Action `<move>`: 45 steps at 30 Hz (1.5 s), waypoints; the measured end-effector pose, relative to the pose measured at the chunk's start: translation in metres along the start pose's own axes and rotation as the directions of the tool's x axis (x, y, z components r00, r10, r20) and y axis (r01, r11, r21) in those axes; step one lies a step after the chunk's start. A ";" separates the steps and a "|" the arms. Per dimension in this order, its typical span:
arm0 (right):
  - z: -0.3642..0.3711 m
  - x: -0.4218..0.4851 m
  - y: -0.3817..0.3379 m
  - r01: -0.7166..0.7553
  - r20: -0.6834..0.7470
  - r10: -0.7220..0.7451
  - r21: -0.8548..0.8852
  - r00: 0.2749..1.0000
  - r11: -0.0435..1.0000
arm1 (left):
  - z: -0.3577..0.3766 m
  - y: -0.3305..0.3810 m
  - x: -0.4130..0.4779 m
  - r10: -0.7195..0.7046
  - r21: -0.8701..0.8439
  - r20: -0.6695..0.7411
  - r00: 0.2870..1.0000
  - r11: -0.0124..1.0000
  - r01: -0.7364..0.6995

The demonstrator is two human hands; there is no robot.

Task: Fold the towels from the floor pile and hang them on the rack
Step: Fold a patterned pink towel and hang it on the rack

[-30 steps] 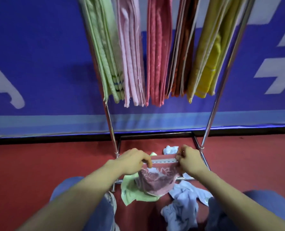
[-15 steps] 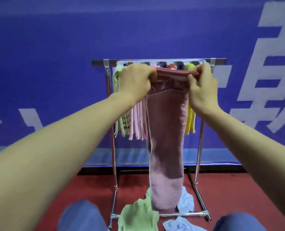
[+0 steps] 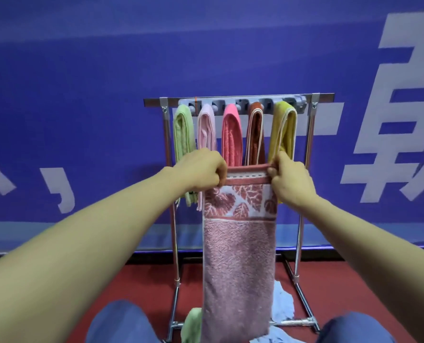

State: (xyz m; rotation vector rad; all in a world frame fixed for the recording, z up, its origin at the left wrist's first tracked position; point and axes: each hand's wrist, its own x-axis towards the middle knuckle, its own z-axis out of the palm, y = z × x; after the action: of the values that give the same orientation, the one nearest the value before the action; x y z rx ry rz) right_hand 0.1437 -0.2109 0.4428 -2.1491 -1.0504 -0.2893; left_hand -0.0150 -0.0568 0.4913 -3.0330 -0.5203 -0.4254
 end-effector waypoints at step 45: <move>0.054 -0.052 -0.022 -0.112 0.312 -0.125 0.642 0.942 0.758 | 0.050 0.017 -0.024 -0.025 -0.583 0.311 0.950 0.784 0.212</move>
State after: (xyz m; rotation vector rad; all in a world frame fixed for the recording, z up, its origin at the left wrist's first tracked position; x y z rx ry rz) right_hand 0.0879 -0.1955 0.3908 -1.5654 -1.1317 0.4232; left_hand -0.0180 -0.0763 0.4365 -3.7455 -0.7146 -0.1677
